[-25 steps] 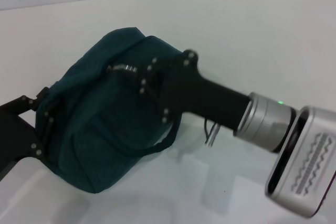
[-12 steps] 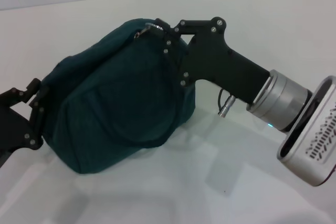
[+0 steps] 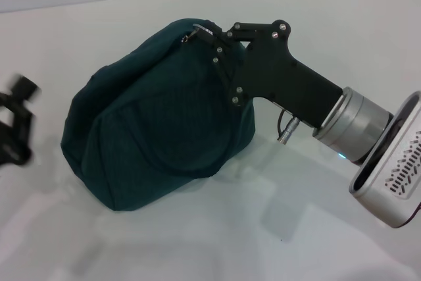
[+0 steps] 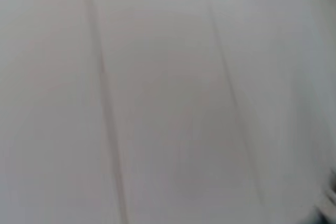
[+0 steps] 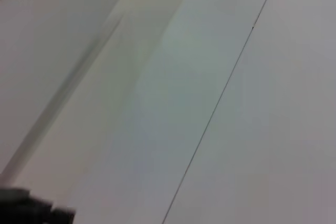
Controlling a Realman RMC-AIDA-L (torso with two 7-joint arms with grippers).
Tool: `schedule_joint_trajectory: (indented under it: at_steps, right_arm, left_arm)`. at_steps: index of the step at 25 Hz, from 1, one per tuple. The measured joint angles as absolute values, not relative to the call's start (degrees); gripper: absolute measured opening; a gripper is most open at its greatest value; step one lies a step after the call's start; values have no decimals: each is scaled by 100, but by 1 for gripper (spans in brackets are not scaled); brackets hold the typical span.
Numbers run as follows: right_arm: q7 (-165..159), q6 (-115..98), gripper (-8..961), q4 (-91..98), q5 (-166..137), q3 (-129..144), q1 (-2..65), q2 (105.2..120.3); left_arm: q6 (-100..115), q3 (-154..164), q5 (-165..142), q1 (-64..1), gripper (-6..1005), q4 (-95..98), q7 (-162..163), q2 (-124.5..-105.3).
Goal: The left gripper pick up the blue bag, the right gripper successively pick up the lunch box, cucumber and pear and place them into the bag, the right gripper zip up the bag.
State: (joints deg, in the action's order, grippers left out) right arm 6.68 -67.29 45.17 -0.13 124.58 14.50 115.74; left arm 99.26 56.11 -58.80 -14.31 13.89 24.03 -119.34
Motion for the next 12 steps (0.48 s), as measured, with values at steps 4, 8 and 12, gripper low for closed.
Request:
schedule_joint_trajectory:
  at_steps: [4,8,12]
  right_arm:
    - [667,-6733,15,4530,-13,12462,1450,11574]
    - [663,-6741,15,4529,-12,12455,1453,11574]
    - [660,-6741,15,4548,-7,12466,1467,11575]
  left_arm:
    - [10184,5611,-5252,-1468,13,1389,2889,-11924]
    - [10263,5630,-5205,-1543,171,1637,3404,-11914]
    - [9893,5657,-5908,-1689,255,2690,5522,-11691]
